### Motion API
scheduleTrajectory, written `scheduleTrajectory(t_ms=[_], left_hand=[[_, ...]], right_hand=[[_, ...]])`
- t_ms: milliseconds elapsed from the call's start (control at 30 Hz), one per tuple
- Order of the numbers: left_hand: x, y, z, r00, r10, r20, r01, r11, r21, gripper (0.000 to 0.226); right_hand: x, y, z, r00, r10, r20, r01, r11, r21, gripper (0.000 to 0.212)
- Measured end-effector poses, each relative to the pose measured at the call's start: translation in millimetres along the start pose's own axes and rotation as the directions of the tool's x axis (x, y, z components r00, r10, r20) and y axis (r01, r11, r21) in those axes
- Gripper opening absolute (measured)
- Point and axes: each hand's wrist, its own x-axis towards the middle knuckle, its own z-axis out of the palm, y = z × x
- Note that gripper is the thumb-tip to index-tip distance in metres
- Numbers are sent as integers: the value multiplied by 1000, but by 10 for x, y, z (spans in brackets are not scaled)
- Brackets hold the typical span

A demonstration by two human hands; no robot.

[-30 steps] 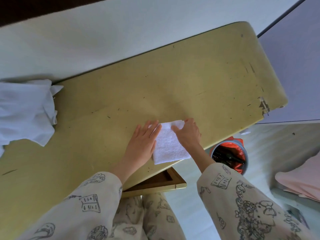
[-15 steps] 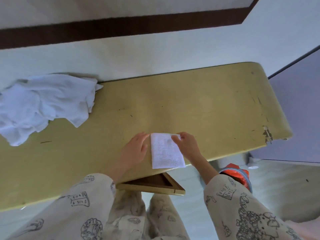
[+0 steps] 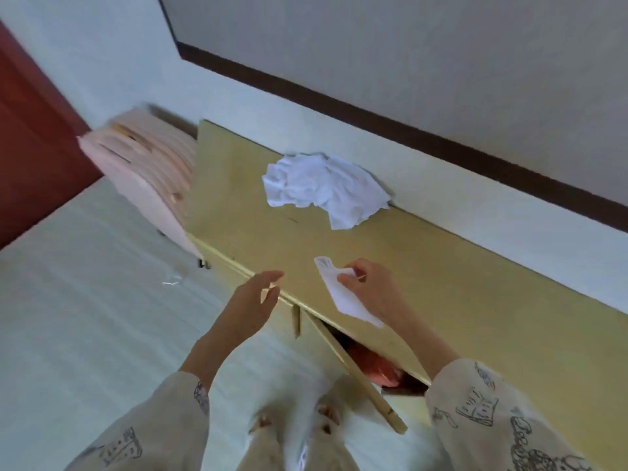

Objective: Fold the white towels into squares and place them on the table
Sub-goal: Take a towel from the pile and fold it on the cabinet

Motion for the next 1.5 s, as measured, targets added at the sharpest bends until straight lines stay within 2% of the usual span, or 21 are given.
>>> scheduleTrajectory(t_ms=[133,267,333,433,567,633,733,900,1067,1167,1200,1267,1367,1500], left_hand=[[-639,-474,-756,971,-131,-201,127,991,-34,33],[-1550,-1099,-1463,893,-278,-354,257,961,-106,42],[-2058,-1417,-1806,839,-347,-418,316,938,-144,50],[-2845,-1851,-2331,757,-439,-484,371,898,-235,67],[-3818,-2365,-3025,722,-448,-528,414,890,-190,85],[-4212,-2565,-3328,717,-460,-524,445,880,-163,83],[-4664,-2790,-3739,711,-478,-515,479,866,-143,66],[-5079,-3229,-4339,649,-519,-557,545,827,-136,48],[-5311,-3853,-4948,575,-528,-625,570,807,-157,16],[-5442,-4211,-5367,497,-558,-664,538,799,-268,17],[-5496,-4323,-5513,480,-575,-662,534,791,-299,14],[-5616,-4524,-5801,471,-586,-660,503,792,-344,25],[-5823,-4763,-6222,434,-618,-655,353,786,-507,31],[-6154,-5233,-6650,397,-673,-624,154,719,-678,40]], right_hand=[[-39,-846,593,963,-202,181,213,976,-45,15],[-305,-1717,1480,854,-393,341,435,899,-54,15],[-549,-2145,1994,759,-481,438,551,834,-38,21],[-970,-2718,2811,610,-537,583,662,750,-1,10],[-1603,-3416,3886,396,-551,735,726,677,117,9],[-1914,-3717,4347,292,-555,779,741,646,182,11],[-2321,-4140,4982,151,-538,829,764,596,247,17],[-2646,-4771,5869,-14,-527,850,770,537,345,3],[-2701,-5469,6765,-121,-506,854,760,506,408,6],[-2717,-5938,7332,-168,-495,853,734,515,443,9],[-2730,-6090,7500,-181,-484,856,722,526,449,12],[-2760,-6376,7802,-216,-451,866,685,562,463,12],[-2775,-6744,8235,-247,-368,896,623,648,438,3],[-2804,-7132,8897,-251,-268,930,565,740,366,28]])
